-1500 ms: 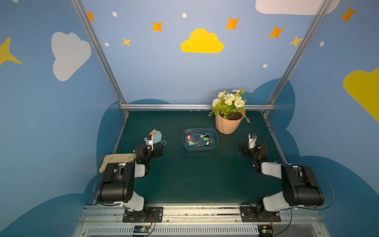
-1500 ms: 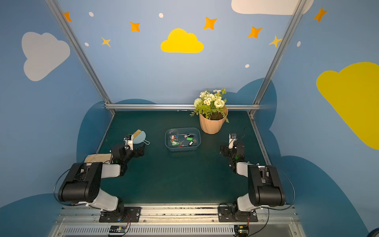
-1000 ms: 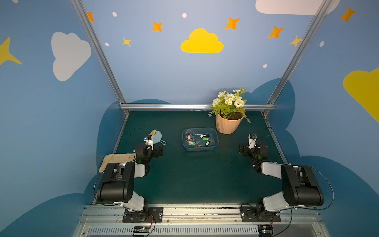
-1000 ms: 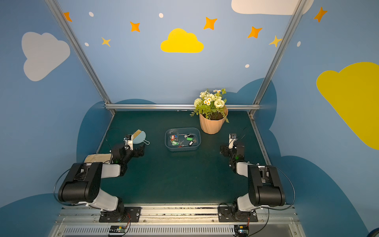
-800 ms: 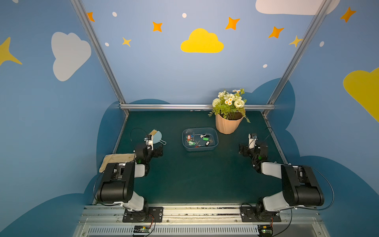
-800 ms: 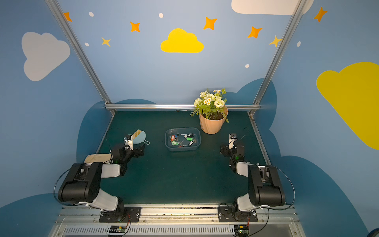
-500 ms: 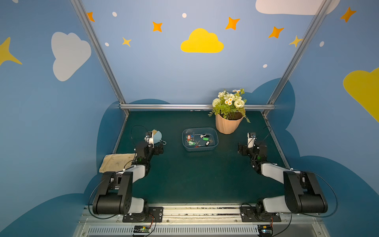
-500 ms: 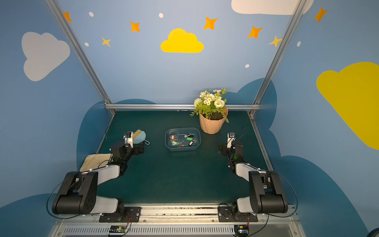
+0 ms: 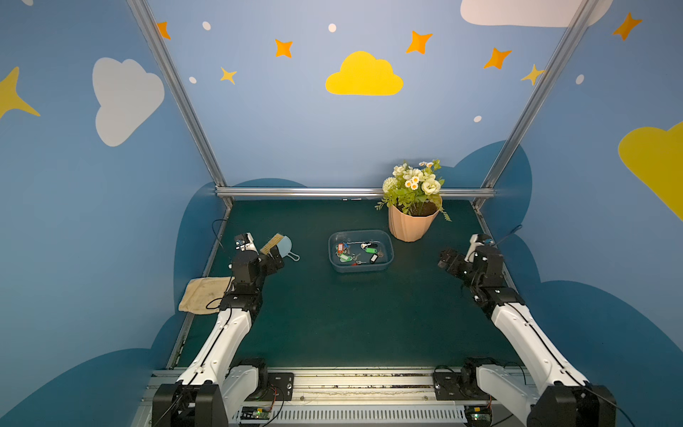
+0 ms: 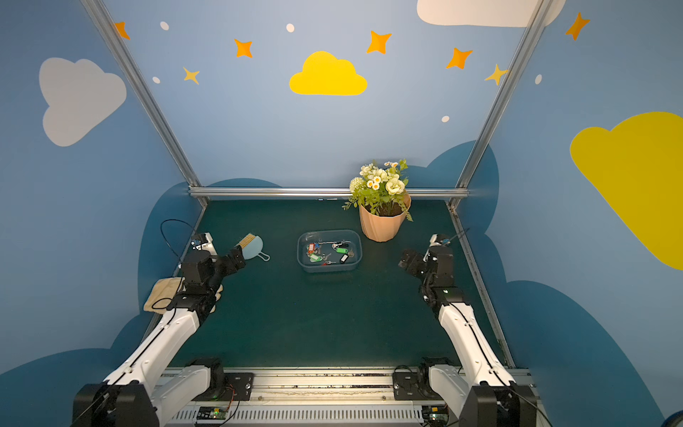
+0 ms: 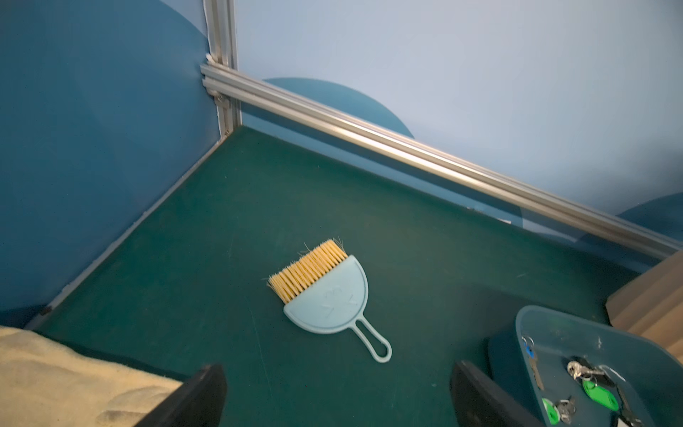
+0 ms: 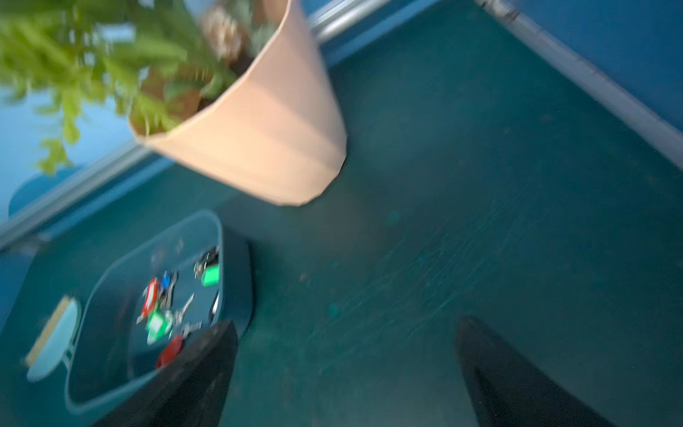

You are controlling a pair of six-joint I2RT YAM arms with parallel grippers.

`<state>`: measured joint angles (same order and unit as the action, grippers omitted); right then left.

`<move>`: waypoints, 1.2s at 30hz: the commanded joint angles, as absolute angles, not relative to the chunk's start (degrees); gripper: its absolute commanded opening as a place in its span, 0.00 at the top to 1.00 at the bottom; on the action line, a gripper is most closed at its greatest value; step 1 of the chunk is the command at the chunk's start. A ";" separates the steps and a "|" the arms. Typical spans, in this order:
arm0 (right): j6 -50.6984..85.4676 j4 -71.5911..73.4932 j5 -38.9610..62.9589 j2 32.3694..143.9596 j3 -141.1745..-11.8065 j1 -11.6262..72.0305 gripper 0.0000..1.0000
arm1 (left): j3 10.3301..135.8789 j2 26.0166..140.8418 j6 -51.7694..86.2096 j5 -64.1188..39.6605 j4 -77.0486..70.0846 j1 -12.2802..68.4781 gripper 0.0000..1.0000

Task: Take the keys out of the storage box
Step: Pick up the key from the storage box.

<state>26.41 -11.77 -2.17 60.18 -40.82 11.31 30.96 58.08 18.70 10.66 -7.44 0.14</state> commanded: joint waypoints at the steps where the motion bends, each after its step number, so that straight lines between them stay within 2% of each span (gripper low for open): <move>1: 24.18 -27.52 -8.35 66.38 -51.49 23.70 0.02 | 32.61 60.00 19.34 8.08 -2.31 0.38 0.00; 5: 24.25 -35.06 -15.50 77.71 -62.82 38.01 0.02 | 35.64 63.05 19.46 8.00 1.54 1.64 0.00; 7: 23.90 -37.29 -17.23 84.33 -69.02 42.23 0.02 | 35.32 63.35 19.77 7.18 1.35 1.85 0.00; 9: 23.42 -40.69 -19.08 92.00 -76.74 44.39 0.07 | 34.83 63.04 19.18 6.56 1.27 1.91 0.00; 12: 23.77 -47.08 -20.65 102.67 -88.30 44.80 0.15 | 34.47 61.97 17.59 6.25 2.02 1.93 0.00; 21: 26.71 -47.44 -17.89 124.86 -107.45 42.99 0.34 | 32.97 60.62 16.29 4.69 1.49 1.93 0.00; 25: 28.27 -46.62 -19.35 130.39 -112.93 42.12 0.41 | 32.53 59.66 16.52 4.72 1.47 1.89 0.00; 32: 31.11 -45.40 -21.90 135.30 -116.25 39.94 0.42 | 31.16 57.50 16.81 4.69 0.56 1.93 0.00; 36: 31.55 -43.44 -20.31 137.65 -117.58 38.85 0.50 | 31.11 57.47 16.81 4.39 0.43 1.91 0.00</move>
